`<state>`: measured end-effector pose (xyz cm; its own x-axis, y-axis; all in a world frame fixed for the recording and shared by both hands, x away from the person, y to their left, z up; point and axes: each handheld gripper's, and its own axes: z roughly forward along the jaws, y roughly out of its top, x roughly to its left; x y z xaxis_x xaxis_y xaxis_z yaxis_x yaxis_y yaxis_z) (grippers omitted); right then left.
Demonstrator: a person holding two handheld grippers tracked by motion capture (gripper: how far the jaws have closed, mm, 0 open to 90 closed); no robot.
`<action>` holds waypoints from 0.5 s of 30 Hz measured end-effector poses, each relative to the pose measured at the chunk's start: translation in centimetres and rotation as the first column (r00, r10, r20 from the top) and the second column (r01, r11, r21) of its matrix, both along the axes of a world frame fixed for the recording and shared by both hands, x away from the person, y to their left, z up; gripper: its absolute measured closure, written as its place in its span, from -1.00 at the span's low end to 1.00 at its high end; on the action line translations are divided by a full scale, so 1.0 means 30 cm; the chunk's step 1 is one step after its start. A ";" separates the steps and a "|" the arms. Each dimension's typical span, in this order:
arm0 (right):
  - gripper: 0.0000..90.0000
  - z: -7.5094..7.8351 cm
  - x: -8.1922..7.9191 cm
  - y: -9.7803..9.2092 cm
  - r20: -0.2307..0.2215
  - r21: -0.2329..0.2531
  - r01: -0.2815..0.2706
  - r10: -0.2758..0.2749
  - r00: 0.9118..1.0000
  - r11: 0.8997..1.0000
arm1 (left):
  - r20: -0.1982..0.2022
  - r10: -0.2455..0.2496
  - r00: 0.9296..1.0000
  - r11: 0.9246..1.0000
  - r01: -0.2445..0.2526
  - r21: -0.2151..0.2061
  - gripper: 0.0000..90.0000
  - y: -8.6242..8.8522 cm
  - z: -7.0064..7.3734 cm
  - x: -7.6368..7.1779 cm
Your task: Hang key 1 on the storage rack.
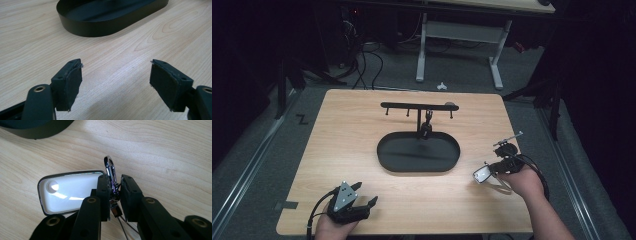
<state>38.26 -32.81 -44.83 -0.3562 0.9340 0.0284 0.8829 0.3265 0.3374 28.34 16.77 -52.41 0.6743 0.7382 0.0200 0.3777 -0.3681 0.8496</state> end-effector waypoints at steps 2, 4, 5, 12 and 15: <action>0.74 0.007 -0.001 0.004 0.001 -0.001 -0.002 0.002 1.000 1.000 | -0.001 0.000 1.000 1.000 0.000 -0.001 -0.41 0.001 0.000 0.000; 0.74 0.017 -0.002 0.009 0.003 0.000 -0.003 0.003 1.000 1.000 | -0.002 0.000 1.000 1.000 0.000 -0.001 -0.41 0.001 0.000 0.000; 0.74 0.021 -0.002 0.010 0.005 0.000 -0.007 0.007 1.000 1.000 | -0.001 0.000 1.000 1.000 0.000 0.001 -0.41 0.001 0.000 0.000; 0.74 0.060 -0.001 0.025 0.009 -0.001 -0.016 0.016 1.000 1.000 | -0.002 0.000 1.000 1.000 0.000 -0.002 -0.41 0.001 -0.001 0.001; 0.74 0.074 0.002 0.031 0.009 -0.001 -0.019 0.019 1.000 1.000 | -0.003 -0.001 1.000 1.000 0.001 -0.002 -0.41 0.000 -0.002 0.001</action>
